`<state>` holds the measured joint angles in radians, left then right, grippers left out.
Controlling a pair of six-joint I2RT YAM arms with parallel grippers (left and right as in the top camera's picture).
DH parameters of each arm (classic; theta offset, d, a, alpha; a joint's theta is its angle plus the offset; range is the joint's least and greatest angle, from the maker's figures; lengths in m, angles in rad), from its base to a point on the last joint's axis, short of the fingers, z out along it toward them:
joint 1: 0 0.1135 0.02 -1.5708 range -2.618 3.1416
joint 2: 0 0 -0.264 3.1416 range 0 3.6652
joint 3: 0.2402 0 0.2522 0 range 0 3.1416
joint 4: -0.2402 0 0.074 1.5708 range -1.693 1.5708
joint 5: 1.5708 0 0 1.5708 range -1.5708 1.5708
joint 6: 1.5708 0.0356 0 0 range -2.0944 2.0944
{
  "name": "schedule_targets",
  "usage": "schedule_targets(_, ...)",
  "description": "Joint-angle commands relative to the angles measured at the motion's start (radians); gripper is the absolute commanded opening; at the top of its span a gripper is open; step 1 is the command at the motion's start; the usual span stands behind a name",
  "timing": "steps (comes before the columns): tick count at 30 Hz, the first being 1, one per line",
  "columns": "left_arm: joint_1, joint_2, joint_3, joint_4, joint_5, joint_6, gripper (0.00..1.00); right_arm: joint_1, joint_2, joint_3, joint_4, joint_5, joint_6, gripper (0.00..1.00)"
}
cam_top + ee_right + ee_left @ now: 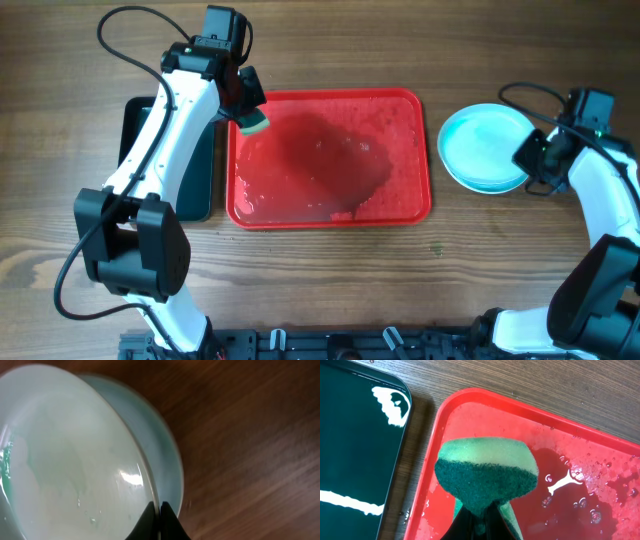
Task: Clean dirty plates on tray and stack at the side
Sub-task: 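Lift the plate with the right gripper and stack it on the pile, then return the sponge to the black tray with the left gripper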
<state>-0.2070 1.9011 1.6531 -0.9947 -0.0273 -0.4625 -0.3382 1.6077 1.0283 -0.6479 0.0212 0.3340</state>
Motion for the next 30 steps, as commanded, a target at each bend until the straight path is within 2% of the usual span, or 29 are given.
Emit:
schedule_targets(1, 0.002, 0.012, -0.006, 0.003, 0.007, -0.013, 0.04, -0.016, -0.020, -0.087, 0.111, 0.014, 0.006, 0.05)
schedule_targets(2, 0.002, 0.012, -0.006, 0.003, 0.000, -0.013, 0.04, -0.016, -0.016, -0.104, 0.130, 0.014, 0.007, 0.06)
schedule_targets(3, 0.004, 0.012, -0.005, 0.003, -0.015, 0.026, 0.04, -0.016, -0.006, -0.107, 0.135, 0.012, 0.010, 0.35)
schedule_targets(4, 0.011, 0.009, -0.001, -0.002, -0.015, 0.060, 0.04, -0.015, -0.005, -0.106, 0.139, -0.010, 0.009, 0.49)
schedule_targets(6, 0.048, -0.005, 0.034, -0.059, -0.022, 0.085, 0.04, -0.014, -0.012, -0.067, 0.110, -0.172, -0.051, 0.61)
schedule_targets(9, 0.127, -0.038, 0.084, -0.148, -0.022, 0.220, 0.04, -0.001, -0.030, 0.031, 0.042, -0.441, -0.163, 0.63)
schedule_targets(11, 0.187, -0.050, 0.084, -0.187, -0.023, 0.332, 0.04, 0.040, -0.035, 0.075, 0.012, -0.469, -0.180, 0.69)
schedule_targets(13, 0.250, -0.042, 0.070, -0.200, -0.026, 0.381, 0.04, 0.130, -0.035, 0.092, -0.002, -0.438, -0.200, 0.77)
schedule_targets(16, 0.311, -0.019, 0.039, -0.186, -0.027, 0.414, 0.04, 0.245, -0.035, 0.092, 0.000, -0.341, -0.169, 0.79)
schedule_targets(19, 0.356, 0.021, -0.039, -0.097, -0.021, 0.430, 0.04, 0.348, -0.035, 0.092, 0.008, -0.296, -0.170, 0.80)
schedule_targets(27, 0.371, 0.078, -0.202, 0.108, -0.037, 0.429, 0.06, 0.378, -0.035, 0.092, -0.008, -0.296, -0.149, 0.81)
schedule_targets(30, 0.372, 0.078, -0.223, 0.116, -0.037, 0.429, 0.06, 0.378, -0.035, 0.092, -0.008, -0.297, -0.150, 0.81)
